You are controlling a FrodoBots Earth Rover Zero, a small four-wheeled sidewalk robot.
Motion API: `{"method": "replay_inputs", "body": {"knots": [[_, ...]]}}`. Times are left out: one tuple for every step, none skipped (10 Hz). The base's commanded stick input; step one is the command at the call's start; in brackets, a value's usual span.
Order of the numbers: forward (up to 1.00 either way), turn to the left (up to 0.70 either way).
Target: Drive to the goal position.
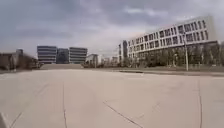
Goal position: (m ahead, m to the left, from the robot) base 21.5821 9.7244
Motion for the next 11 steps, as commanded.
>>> {"method": "replay_inputs", "body": {"knots": [[0.7, 0.0], [0.7, 0.0], [0.7, 0.0], [0.7, 0.0], [0.7, 0.0], [0.7, 0.0], [0.7, 0.0], [0.7, 0.0], [0.7, 0.0], [0.7, 0.0], [0.7, 0.0]]}}
